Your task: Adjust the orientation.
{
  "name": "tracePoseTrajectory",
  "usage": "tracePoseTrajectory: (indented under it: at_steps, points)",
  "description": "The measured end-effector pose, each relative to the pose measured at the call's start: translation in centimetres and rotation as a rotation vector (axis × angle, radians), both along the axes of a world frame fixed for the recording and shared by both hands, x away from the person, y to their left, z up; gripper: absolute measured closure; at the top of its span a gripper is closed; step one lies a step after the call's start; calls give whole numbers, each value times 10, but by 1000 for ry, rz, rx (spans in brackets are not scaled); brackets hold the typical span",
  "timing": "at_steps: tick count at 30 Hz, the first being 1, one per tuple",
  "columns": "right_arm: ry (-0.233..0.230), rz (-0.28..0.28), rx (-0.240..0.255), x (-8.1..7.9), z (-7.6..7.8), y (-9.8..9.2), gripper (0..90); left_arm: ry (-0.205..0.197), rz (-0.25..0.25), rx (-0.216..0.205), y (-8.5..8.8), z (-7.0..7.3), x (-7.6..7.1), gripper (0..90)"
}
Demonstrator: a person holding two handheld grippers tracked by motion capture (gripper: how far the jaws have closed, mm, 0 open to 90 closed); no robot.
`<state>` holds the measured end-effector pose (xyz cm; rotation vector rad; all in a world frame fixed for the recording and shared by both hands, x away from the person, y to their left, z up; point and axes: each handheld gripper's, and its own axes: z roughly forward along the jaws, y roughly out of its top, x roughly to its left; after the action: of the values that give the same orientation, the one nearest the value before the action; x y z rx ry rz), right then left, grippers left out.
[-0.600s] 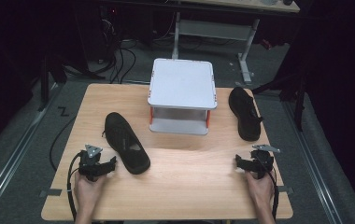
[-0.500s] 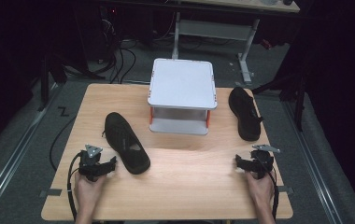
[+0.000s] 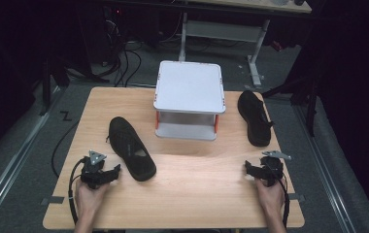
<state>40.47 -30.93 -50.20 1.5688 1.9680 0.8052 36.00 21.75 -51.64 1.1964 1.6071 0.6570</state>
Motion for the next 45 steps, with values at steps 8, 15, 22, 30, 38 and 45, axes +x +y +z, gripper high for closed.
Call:
tracePoseTrajectory:
  at_steps: [8, 15, 22, 30, 38, 45]
  points:
    - [-3, 5, 0, -1, 0, 0, 160, -29, -34, -43, -3, 9, -11, 308]
    - [-3, 7, 1, -1, 0, 0, 163, -46, -91, -26, -14, 21, -27, 314]
    - [-3, 7, 2, -1, 0, 0, 163, -73, -133, -42, -23, 32, -41, 315]
    - [-3, 8, 1, -1, 0, 0, 163, -97, -175, -67, -32, 44, -45, 297]
    - [-5, 10, 0, -1, 0, 0, 164, -117, -197, -78, -39, 55, -47, 290]
    - [-5, 12, -1, -1, 0, 0, 164, -114, -223, -82, -49, 57, -43, 285]
